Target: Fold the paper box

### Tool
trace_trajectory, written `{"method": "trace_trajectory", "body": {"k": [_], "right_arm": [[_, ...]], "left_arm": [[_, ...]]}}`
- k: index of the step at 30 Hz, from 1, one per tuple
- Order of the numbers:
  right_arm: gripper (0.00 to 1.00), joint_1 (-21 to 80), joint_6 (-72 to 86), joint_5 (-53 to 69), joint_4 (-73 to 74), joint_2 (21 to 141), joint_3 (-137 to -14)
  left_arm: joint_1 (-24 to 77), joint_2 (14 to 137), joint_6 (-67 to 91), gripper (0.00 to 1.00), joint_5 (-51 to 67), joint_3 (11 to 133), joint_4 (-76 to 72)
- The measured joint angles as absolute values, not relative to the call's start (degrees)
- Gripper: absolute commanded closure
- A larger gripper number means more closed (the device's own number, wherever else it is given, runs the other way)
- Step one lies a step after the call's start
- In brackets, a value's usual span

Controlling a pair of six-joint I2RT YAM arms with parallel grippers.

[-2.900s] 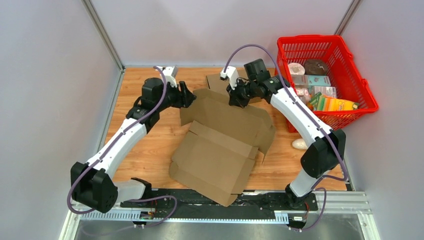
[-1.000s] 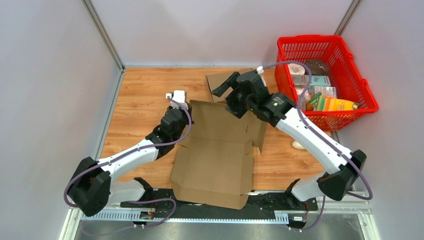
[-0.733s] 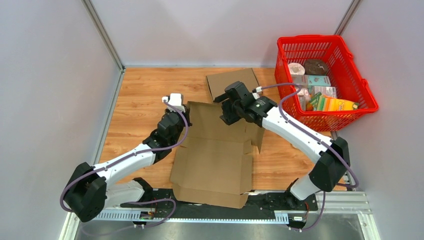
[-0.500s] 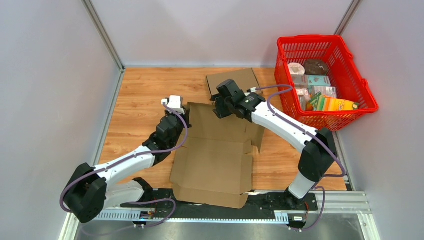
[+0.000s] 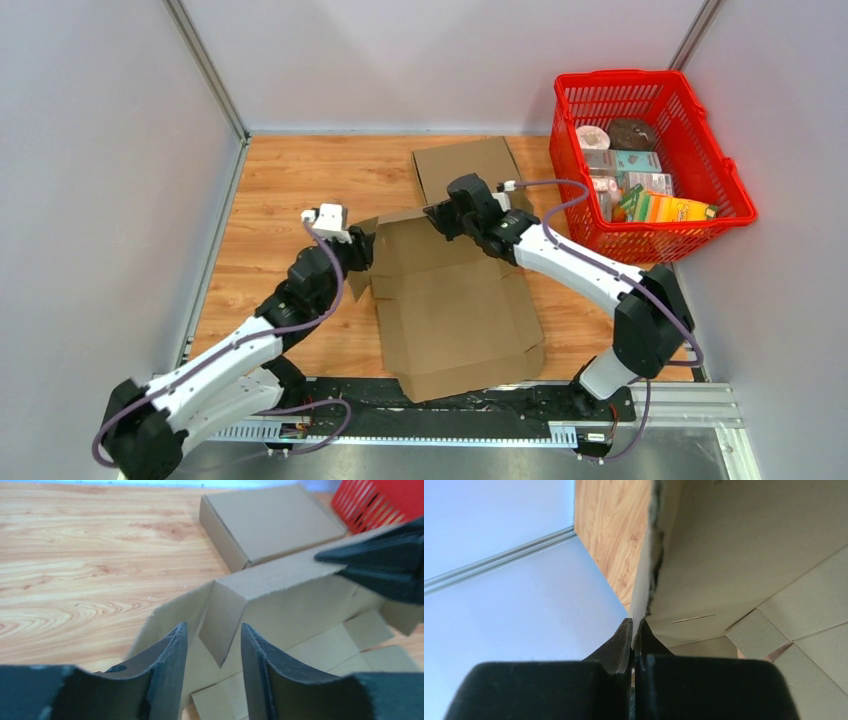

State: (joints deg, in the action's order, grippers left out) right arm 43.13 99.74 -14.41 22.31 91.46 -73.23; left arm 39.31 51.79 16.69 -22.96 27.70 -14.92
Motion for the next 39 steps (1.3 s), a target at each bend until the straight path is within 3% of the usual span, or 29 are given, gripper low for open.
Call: {"method": "trace_trajectory", "body": {"k": [6, 10, 13, 20, 29, 33, 39], "right_arm": [[1.0, 39.7, 95.2, -10.7, 8.6, 85.4, -61.4], [1.0, 37.4, 93.2, -7.3, -0.1, 85.3, -56.7], [1.0, 37.0, 92.8, -5.2, -3.9, 85.3, -55.2], [1.0, 36.8, 92.7, -2.3, -9.3, 85.3, -54.0], [1.0, 36.3, 92.9, -1.4, -12.8, 85.2, -52.0], [1.0, 36.2, 92.9, -1.4, -13.3, 85.2, -51.5], [1.0, 36.2, 92.9, -1.3, -13.2, 85.0, -51.4]], "left_arm": [[39.4, 30.5, 18.8, 0.39, -25.0, 27.3, -2.4], [37.5, 22.9, 22.7, 0.28, -30.5, 26.4, 5.4], [32.9, 25.2, 25.9, 0.32, -29.1, 25.4, 9.6], [26.8, 46.0, 28.6, 0.34, -14.0, 25.6, 11.0], [26.9, 47.8, 26.6, 0.32, 1.7, 23.2, -6.4], [28.0, 52.8, 25.6, 0.36, 4.5, 23.8, -10.5], [30.8, 55.5, 23.5, 0.34, 6.1, 23.8, -13.1]]}}
